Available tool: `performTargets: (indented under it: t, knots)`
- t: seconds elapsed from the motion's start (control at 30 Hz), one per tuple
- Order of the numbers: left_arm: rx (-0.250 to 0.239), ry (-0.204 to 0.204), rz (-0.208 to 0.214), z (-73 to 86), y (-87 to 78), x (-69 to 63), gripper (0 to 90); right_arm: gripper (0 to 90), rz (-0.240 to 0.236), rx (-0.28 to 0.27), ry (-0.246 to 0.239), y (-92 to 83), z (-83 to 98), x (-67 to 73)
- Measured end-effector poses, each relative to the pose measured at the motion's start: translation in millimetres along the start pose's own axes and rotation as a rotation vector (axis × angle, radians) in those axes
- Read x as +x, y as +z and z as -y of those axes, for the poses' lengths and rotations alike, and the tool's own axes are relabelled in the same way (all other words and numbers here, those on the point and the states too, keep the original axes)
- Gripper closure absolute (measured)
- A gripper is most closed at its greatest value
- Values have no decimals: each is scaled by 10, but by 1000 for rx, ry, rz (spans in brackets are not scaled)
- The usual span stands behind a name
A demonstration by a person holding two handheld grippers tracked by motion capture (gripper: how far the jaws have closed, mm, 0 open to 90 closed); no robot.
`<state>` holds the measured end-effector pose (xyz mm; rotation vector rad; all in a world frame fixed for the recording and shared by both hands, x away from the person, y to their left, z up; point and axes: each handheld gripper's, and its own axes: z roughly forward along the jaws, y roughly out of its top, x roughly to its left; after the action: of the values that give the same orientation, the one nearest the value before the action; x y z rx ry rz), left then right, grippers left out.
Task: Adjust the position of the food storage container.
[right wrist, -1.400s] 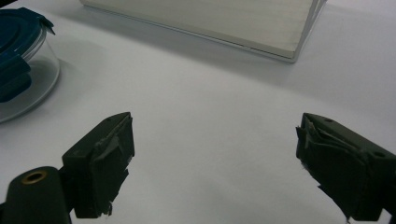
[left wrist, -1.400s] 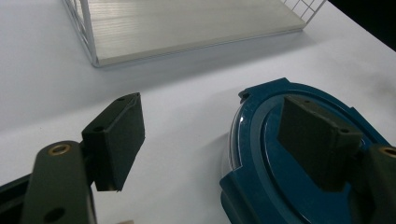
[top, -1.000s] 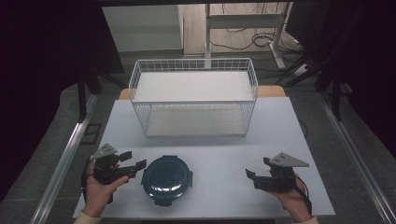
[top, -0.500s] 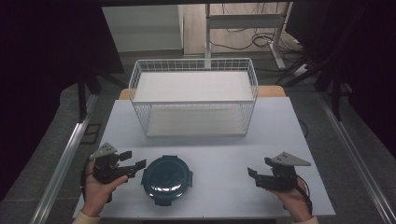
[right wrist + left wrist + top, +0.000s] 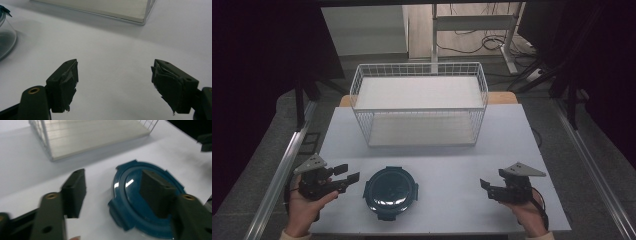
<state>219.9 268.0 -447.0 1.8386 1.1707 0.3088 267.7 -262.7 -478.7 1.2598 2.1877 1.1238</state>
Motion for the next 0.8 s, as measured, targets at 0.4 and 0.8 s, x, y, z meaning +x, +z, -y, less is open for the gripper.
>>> performTargets:
  t: [0.4,0.8]
  knots:
    - [123,62,17,310,-141,-39,892,210,0,8,7,21,9,-7]
    - [203,101,66,444,-41,-84,899,210,3,23,7,54,31,-16]
